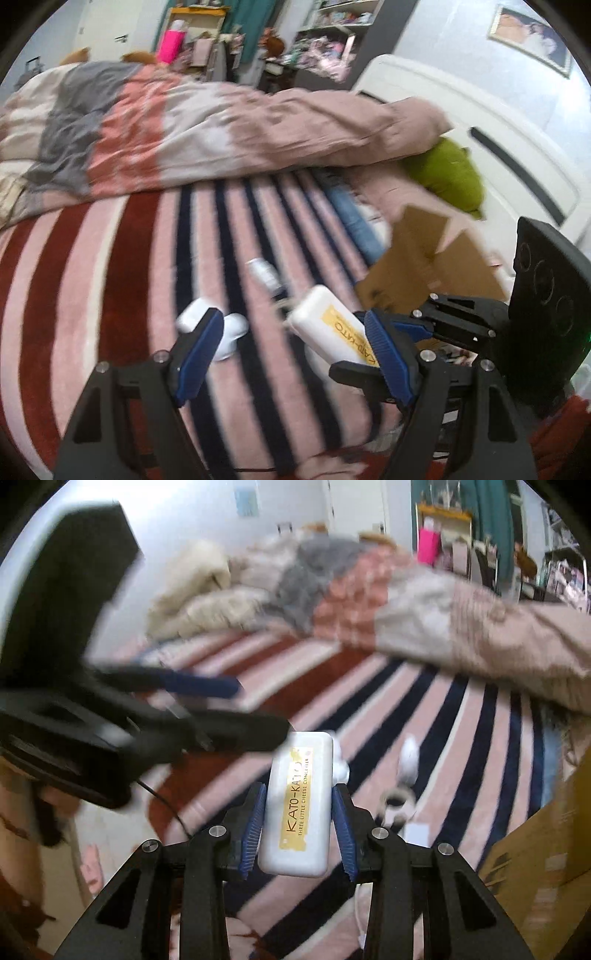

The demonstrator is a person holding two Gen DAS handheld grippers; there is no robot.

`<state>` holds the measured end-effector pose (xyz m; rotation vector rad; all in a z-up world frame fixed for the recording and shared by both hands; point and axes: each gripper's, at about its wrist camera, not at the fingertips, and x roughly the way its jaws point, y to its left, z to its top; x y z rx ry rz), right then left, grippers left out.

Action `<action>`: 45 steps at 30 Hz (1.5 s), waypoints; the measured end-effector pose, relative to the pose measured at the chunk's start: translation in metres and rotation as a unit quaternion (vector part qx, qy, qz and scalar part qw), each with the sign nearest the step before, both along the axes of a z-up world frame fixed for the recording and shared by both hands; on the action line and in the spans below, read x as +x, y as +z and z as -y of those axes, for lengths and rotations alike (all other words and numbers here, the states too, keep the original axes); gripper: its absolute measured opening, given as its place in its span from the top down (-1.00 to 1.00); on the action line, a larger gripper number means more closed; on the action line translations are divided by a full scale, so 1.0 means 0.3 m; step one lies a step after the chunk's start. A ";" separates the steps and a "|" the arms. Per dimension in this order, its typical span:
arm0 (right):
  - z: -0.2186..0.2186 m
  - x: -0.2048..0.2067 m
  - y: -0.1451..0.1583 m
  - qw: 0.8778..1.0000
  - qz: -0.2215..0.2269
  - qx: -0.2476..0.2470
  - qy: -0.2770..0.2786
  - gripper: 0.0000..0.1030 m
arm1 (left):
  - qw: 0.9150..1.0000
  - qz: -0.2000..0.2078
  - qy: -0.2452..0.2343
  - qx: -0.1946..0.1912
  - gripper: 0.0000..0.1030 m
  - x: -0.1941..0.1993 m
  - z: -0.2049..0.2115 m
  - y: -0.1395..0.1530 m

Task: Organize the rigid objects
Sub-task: 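Carry the KATO-KATO box into the cardboard box and release it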

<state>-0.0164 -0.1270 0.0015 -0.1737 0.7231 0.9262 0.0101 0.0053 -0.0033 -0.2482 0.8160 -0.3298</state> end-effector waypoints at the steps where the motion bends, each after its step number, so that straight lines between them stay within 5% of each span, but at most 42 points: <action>1: 0.026 -0.003 0.034 1.000 0.007 0.013 -0.001 0.38 | 1.000 0.006 -0.009 -0.008 -0.43 0.005 0.021 0.021; 7: 0.228 0.003 0.154 0.997 0.028 0.075 -0.023 0.38 | 0.995 0.022 -0.090 -0.045 0.29 0.082 0.217 0.133; 13: 0.440 0.067 0.150 0.993 0.017 0.085 -0.078 0.38 | 0.990 0.009 -0.139 -0.011 0.40 0.211 0.473 0.156; 24: 0.658 0.220 0.023 0.988 -0.082 0.017 -0.130 0.40 | 0.976 -0.087 -0.191 0.052 0.40 0.358 0.774 0.002; 26: 0.647 0.222 0.008 0.989 -0.081 -0.003 -0.127 0.40 | 0.976 -0.094 -0.187 0.061 0.37 0.358 0.780 -0.006; 31: 0.636 0.214 -0.003 0.989 -0.078 -0.020 -0.127 0.38 | 0.979 -0.083 -0.171 0.080 -0.14 0.333 0.745 0.012; 38: 0.570 0.166 0.068 0.992 -0.058 0.009 -0.112 0.35 | 0.992 -0.026 -0.103 0.061 -0.33 0.234 0.509 0.129; 45: 0.287 0.061 0.131 0.999 -0.021 0.019 -0.014 0.20 | 0.997 0.001 0.006 0.081 -0.43 0.125 0.183 0.138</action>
